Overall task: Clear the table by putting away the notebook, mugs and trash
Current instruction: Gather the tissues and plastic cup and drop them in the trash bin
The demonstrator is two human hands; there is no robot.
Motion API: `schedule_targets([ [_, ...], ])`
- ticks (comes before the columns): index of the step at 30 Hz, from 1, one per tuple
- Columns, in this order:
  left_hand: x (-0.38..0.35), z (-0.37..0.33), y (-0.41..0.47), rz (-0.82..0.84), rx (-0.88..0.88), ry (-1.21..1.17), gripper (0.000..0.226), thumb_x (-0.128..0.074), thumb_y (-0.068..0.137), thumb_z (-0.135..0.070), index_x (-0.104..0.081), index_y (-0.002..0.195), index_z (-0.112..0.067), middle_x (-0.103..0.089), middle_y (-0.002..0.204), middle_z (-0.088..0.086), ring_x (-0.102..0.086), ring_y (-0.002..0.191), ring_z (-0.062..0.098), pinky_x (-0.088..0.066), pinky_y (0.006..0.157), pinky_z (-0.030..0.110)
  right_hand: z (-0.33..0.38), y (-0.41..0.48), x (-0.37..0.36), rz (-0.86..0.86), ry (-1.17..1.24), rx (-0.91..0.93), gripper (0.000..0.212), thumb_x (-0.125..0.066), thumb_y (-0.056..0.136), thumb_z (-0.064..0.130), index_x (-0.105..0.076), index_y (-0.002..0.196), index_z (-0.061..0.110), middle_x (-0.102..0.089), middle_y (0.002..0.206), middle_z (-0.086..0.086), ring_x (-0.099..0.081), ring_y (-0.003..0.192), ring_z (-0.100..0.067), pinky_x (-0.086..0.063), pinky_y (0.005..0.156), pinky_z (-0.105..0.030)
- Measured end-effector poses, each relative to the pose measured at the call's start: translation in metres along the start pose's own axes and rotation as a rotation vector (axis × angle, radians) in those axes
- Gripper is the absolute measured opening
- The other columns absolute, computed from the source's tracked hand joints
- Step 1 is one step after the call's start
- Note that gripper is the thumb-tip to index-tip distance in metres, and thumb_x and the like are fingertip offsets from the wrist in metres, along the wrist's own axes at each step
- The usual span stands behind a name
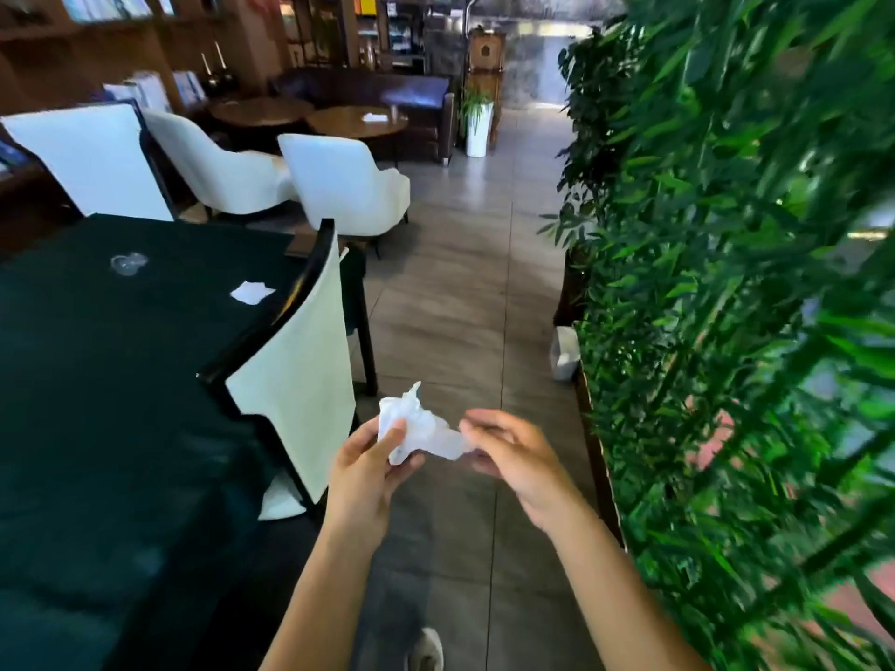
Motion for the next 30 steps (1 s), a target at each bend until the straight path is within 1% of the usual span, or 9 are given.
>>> schedule_targets([
  [2, -0.007, -0.015, 0.042, -0.018, -0.001, -0.019, 0.017, -0.068, 0.099, -0.015, -0.084, 0.100, -0.017, -0.081, 0.110, 0.011, -0.079, 0.098, 0.020, -0.064, 0.071, 0.026, 0.021, 0.042, 0.010, -0.070, -0.052, 0.030, 0.026, -0.081, 0.087, 0.030, -0.075, 0.112, 0.024, -0.081, 0.087, 0.010, -0.075, 0.086, -0.004, -0.061, 0.078, -0.027],
  [5, -0.016, -0.039, 0.105, -0.042, -0.022, -0.023, 0.014, -0.070, 0.098, -0.015, -0.084, 0.101, -0.016, -0.081, 0.110, 0.010, -0.079, 0.099, 0.020, -0.064, 0.071, 0.026, 0.047, 0.107, 0.016, -0.146, -0.056, 0.057, 0.022, -0.081, 0.087, 0.030, -0.076, 0.109, 0.026, -0.078, 0.095, 0.007, -0.074, 0.082, 0.002, -0.060, 0.086, -0.032],
  [10, -0.031, -0.065, 0.190, -0.053, -0.049, 0.005, 0.016, -0.068, 0.099, -0.017, -0.084, 0.103, -0.018, -0.082, 0.109, 0.008, -0.078, 0.102, 0.020, -0.063, 0.073, 0.025, 0.075, 0.191, 0.017, -0.180, 0.031, 0.048, 0.012, -0.079, 0.090, 0.026, -0.077, 0.101, 0.030, -0.080, 0.097, 0.006, -0.073, 0.083, 0.004, -0.056, 0.066, -0.015],
  [13, -0.039, -0.071, 0.238, -0.067, -0.055, -0.015, 0.017, -0.068, 0.099, -0.017, -0.082, 0.109, -0.015, -0.082, 0.111, 0.009, -0.078, 0.104, 0.020, -0.063, 0.073, 0.025, 0.086, 0.237, 0.023, -0.194, 0.074, 0.031, 0.011, -0.078, 0.090, 0.026, -0.078, 0.099, 0.031, -0.081, 0.093, 0.009, -0.075, 0.088, 0.000, -0.056, 0.067, -0.015],
  [17, -0.059, -0.074, 0.309, -0.083, -0.060, -0.016, 0.017, -0.068, 0.098, -0.018, -0.082, 0.108, -0.015, -0.081, 0.114, 0.010, -0.078, 0.105, 0.021, -0.063, 0.073, 0.025, 0.101, 0.309, 0.034, -0.184, 0.094, 0.019, 0.012, -0.077, 0.091, 0.026, -0.078, 0.103, 0.029, -0.081, 0.101, 0.004, -0.075, 0.096, -0.007, -0.057, 0.074, -0.019],
  [19, -0.071, -0.078, 0.351, -0.100, -0.073, -0.039, 0.017, -0.068, 0.098, -0.016, -0.083, 0.106, -0.015, -0.080, 0.115, 0.010, -0.077, 0.106, 0.023, -0.064, 0.073, 0.027, 0.114, 0.355, 0.040, -0.168, 0.091, 0.026, 0.013, -0.077, 0.091, 0.026, -0.078, 0.104, 0.029, -0.080, 0.103, 0.003, -0.075, 0.097, -0.008, -0.057, 0.075, -0.020],
  [23, -0.096, -0.098, 0.434, -0.177, -0.127, -0.049, 0.028, -0.064, 0.100, -0.010, -0.086, 0.090, -0.023, -0.083, 0.100, 0.000, -0.078, 0.099, 0.018, -0.063, 0.076, 0.031, 0.147, 0.458, 0.046, -0.124, 0.046, 0.051, 0.010, -0.077, 0.091, 0.027, -0.078, 0.100, 0.031, -0.080, 0.097, 0.006, -0.074, 0.091, -0.006, -0.057, 0.074, -0.020],
  [27, -0.105, -0.131, 0.504, -0.280, -0.189, -0.099, 0.026, -0.063, 0.102, -0.010, -0.085, 0.094, -0.019, -0.084, 0.106, 0.003, -0.080, 0.099, 0.016, -0.064, 0.070, 0.025, 0.176, 0.555, 0.021, 0.008, -0.075, 0.052, 0.011, -0.076, 0.090, 0.031, -0.076, 0.101, 0.032, -0.077, 0.097, 0.006, -0.072, 0.088, -0.006, -0.059, 0.089, -0.031],
  [30, -0.086, -0.159, 0.537, -0.387, -0.243, -0.131, 0.021, -0.065, 0.101, -0.015, -0.085, 0.099, -0.020, -0.083, 0.110, 0.004, -0.079, 0.102, 0.017, -0.064, 0.072, 0.025, 0.193, 0.620, -0.029, 0.179, -0.205, 0.038, 0.013, -0.074, 0.091, 0.033, -0.074, 0.103, 0.033, -0.075, 0.100, 0.009, -0.071, 0.091, -0.004, -0.059, 0.088, -0.028],
])
Point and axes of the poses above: each hand's wrist, its own y-axis towards the middle knuckle, its own x-axis out of the back of the hand, z = x × y, the point moved 8 cm from there along y, towards the middle knuckle
